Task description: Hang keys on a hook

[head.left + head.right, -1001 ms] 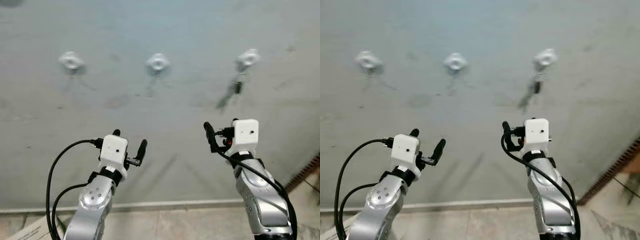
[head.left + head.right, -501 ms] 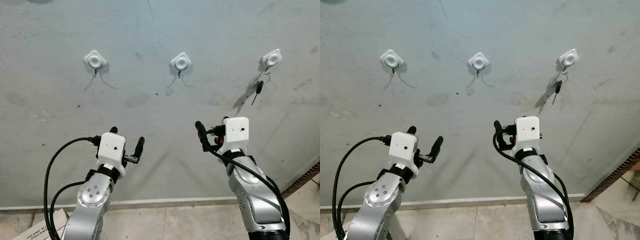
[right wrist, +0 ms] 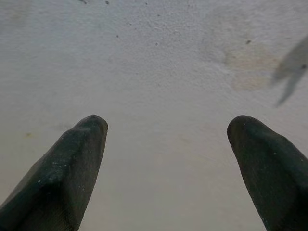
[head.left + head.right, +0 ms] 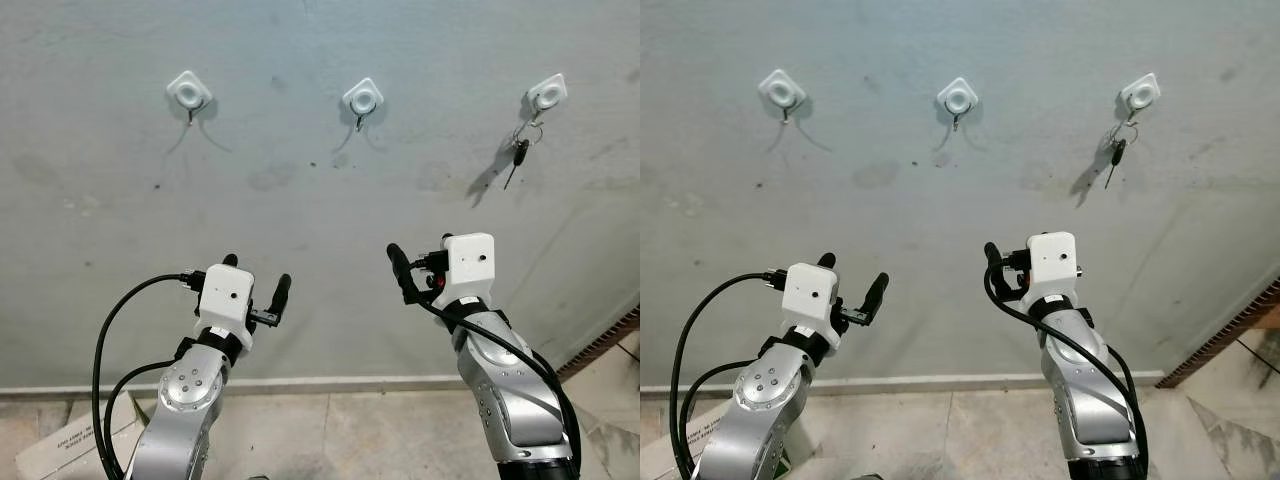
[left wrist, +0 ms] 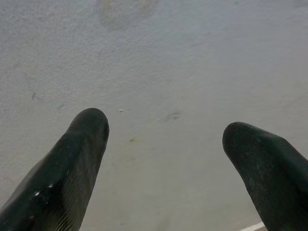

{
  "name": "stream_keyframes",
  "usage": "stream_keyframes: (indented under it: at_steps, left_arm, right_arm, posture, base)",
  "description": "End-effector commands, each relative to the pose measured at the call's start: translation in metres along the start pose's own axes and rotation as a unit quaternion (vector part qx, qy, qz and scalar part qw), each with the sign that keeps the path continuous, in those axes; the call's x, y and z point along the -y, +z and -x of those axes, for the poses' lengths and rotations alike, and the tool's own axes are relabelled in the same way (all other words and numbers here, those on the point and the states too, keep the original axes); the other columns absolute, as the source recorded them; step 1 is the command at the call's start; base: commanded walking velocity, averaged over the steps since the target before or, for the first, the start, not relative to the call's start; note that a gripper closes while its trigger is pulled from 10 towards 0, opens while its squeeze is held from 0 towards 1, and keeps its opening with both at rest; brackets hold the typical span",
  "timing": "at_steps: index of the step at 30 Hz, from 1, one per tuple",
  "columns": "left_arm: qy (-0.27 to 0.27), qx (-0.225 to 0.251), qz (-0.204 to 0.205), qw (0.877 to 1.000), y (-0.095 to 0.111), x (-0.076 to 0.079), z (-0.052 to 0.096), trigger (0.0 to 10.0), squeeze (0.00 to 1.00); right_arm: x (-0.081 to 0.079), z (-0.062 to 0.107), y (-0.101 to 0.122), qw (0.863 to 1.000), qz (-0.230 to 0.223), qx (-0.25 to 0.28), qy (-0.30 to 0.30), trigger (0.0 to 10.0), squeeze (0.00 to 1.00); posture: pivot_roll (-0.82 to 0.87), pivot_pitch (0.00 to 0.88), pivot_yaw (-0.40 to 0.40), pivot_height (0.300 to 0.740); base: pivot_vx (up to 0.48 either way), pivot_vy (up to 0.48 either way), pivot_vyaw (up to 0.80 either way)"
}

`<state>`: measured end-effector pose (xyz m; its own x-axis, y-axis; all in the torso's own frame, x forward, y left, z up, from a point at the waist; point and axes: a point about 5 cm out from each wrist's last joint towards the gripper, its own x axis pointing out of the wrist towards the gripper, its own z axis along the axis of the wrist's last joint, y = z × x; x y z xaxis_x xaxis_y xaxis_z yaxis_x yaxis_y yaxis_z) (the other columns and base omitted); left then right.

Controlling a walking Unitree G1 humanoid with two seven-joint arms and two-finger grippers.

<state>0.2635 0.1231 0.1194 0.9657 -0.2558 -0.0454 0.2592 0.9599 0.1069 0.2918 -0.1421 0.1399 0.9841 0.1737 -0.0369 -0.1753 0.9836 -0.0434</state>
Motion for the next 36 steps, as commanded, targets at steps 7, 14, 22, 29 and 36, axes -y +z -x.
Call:
stream_keyframes:
  at_steps: [7,14,22,29,36]
  left_arm:
    - [-0.01,0.008,-0.003,1.0,0.0027,0.0009,-0.0077,10.0,0.0]
    - [-0.005,0.015,-0.009,1.0,0.0052,-0.0039,-0.0115,10.0,0.0]
    - [-0.004,0.017,-0.011,1.0,0.0048,-0.0042,-0.0106,10.0,0.0]
    - [-0.007,0.018,-0.016,1.0,0.005,-0.0057,-0.0099,10.0,0.0]
    - [-0.011,0.012,-0.021,1.0,0.0026,-0.0061,-0.0057,10.0,0.0]
  right_arm:
    - [0.0093,-0.0011,0.0075,1.0,0.003,0.012,-0.02,10.0,0.0]
    - [0.0073,-0.0048,0.0076,1.0,-0.004,0.015,-0.024,10.0,0.0]
    - [0.0073,-0.0091,0.0095,0.999,-0.005,0.02,-0.024,10.0,0.0]
    - [0.0049,-0.0087,0.0086,0.999,-0.014,0.023,-0.027,10.0,0.0]
    - [0.0033,-0.0078,0.0044,0.999,-0.021,0.018,-0.028,10.0,0.0]
  posture:
    - [0.01,0.0,0.021,0.74]
    - [0.03,0.0,0.02,0.74]
    - [0.04,0.0,0.022,0.74]
    - [0.04,0.0,0.032,0.74]
    - [0.05,0.0,0.035,0.74]
  base:
    - [-0.272,0.0,0.0]
    - [-0.273,0.0,0.0]
    - [-0.274,0.0,0.0]
    - [-0.274,0.0,0.0]
    - [-0.273,0.0,0.0]
